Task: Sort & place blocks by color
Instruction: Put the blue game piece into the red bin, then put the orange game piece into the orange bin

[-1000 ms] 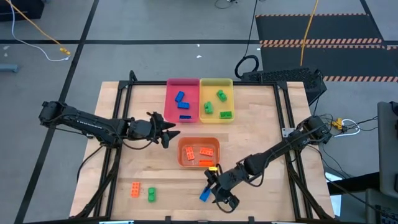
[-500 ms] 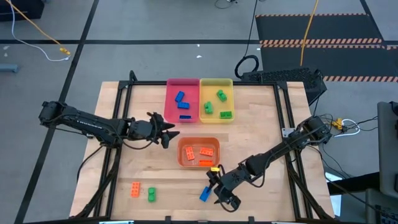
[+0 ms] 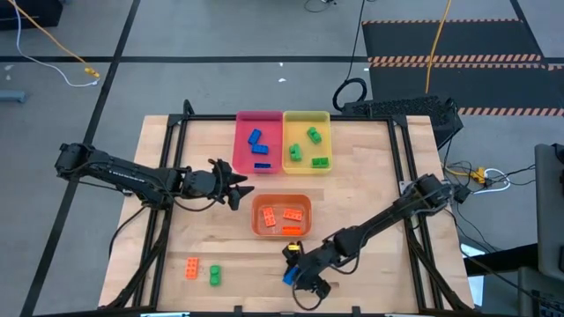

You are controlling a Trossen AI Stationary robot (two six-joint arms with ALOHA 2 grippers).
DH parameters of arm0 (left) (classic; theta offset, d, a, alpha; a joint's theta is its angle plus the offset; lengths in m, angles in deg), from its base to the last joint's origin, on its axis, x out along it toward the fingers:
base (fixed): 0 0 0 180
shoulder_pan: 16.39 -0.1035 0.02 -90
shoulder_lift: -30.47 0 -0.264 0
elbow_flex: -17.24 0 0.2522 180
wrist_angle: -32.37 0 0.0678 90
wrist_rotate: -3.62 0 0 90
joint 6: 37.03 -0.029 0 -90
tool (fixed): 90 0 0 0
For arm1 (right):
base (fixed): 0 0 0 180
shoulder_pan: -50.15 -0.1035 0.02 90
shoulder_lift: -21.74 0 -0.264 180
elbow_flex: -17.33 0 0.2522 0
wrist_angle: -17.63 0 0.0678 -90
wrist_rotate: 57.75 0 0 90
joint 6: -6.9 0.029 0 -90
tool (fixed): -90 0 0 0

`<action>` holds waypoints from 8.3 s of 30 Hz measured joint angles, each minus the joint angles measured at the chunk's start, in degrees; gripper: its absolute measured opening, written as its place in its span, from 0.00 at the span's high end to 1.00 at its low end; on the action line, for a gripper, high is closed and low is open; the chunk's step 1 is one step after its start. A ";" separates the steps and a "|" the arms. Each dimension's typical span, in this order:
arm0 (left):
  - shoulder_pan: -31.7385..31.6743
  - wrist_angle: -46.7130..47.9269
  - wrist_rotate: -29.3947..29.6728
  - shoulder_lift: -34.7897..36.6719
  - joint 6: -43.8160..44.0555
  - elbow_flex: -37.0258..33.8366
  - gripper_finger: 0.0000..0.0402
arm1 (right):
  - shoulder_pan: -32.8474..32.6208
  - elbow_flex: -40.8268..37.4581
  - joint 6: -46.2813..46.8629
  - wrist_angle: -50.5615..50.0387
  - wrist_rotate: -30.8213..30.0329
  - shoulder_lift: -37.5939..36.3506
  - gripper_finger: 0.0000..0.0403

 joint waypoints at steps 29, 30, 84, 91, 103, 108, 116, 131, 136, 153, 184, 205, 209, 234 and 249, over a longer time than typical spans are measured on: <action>0.00 1.29 -0.25 0.01 -0.35 0.00 0.35 | 0.83 2.00 -0.79 -6.61 -1.59 2.66 0.40; 0.00 1.29 -0.25 0.01 -0.35 0.00 0.35 | 0.83 1.61 -0.76 -6.42 -1.64 2.66 0.40; 0.02 0.42 1.37 0.01 -1.55 0.00 0.35 | 1.49 -4.92 -4.54 3.08 -14.20 -14.18 0.72; 0.18 -1.52 2.39 0.00 -4.57 0.00 0.35 | 8.62 -4.90 -6.81 1.23 -16.58 -18.78 0.72; 1.66 -3.17 2.86 -0.03 -8.15 0.00 0.35 | 26.96 -4.90 -9.60 4.68 -16.27 -18.69 0.71; 1.64 -3.15 2.86 -0.04 -8.43 0.00 0.35 | 34.12 -4.90 -9.62 4.88 -14.62 -18.67 0.72; 1.62 -3.63 2.87 -0.04 -8.66 0.00 0.35 | 43.11 -4.77 -7.64 13.79 -6.88 -16.43 0.72; 1.49 -4.03 4.86 -0.04 -9.24 0.00 0.35 | 48.75 -4.81 -1.04 26.24 -3.97 -4.50 0.72; 1.50 -4.08 4.96 -0.04 -9.58 0.00 0.35 | 49.27 -4.81 0.52 26.78 -4.23 -1.52 0.71; 1.51 -4.05 4.93 -0.04 -9.17 0.00 0.35 | 49.51 -4.81 0.73 27.06 -11.40 -0.35 0.48; 3.16 -3.95 1.63 -0.04 -7.32 0.00 0.35 | 24.49 -4.98 6.09 -6.04 -18.94 -14.96 0.36; 12.64 36.26 3.01 -4.61 9.52 26.94 0.35 | 8.50 -24.59 9.06 12.07 -40.34 -28.62 0.36; 14.08 56.24 0.75 -9.54 20.83 38.45 0.35 | 8.47 -30.32 9.47 19.66 -40.36 -35.21 0.36; 27.53 79.99 -39.85 -28.98 58.18 44.83 0.35 | -2.61 -34.49 3.95 24.07 -43.68 -48.68 0.36; 35.83 53.33 -45.33 -28.94 74.92 27.94 0.35 | -7.26 -34.49 -2.97 29.64 -49.63 -48.68 0.36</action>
